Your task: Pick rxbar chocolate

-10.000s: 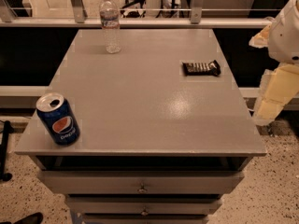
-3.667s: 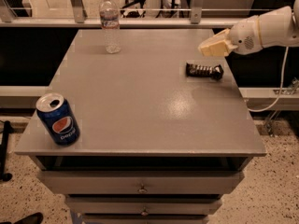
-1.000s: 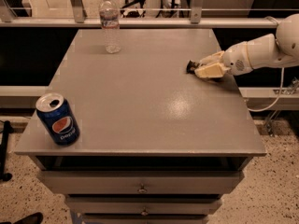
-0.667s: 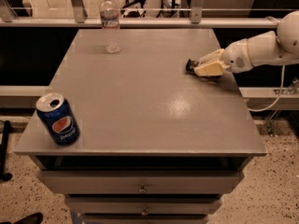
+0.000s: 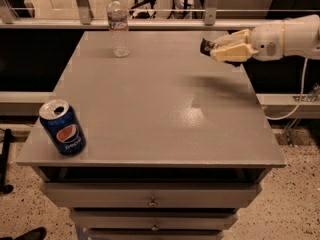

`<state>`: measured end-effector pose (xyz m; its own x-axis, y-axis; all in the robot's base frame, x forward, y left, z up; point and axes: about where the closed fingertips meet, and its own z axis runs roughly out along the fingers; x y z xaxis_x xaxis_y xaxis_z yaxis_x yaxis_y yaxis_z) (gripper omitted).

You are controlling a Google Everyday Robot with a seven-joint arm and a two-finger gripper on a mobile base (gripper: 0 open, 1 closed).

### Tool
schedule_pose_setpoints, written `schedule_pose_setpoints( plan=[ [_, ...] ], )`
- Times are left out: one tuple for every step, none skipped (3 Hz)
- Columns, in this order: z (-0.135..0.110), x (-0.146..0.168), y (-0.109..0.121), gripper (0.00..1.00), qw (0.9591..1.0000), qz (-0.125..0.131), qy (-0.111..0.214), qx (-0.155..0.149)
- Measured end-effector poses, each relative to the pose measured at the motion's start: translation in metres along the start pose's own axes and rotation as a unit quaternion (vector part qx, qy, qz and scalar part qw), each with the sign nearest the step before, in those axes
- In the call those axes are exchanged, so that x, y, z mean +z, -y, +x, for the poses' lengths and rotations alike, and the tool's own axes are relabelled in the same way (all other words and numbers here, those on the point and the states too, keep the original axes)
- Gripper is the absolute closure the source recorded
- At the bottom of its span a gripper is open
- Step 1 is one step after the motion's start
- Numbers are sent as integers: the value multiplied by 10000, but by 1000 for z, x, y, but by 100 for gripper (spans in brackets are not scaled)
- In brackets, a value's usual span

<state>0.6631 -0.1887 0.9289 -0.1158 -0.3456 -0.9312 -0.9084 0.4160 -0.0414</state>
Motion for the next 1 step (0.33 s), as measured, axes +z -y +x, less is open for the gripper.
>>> schedule_pose_setpoints(
  plan=[
    [-21,-8,-9,100,9975,-181,673,142]
  ],
)
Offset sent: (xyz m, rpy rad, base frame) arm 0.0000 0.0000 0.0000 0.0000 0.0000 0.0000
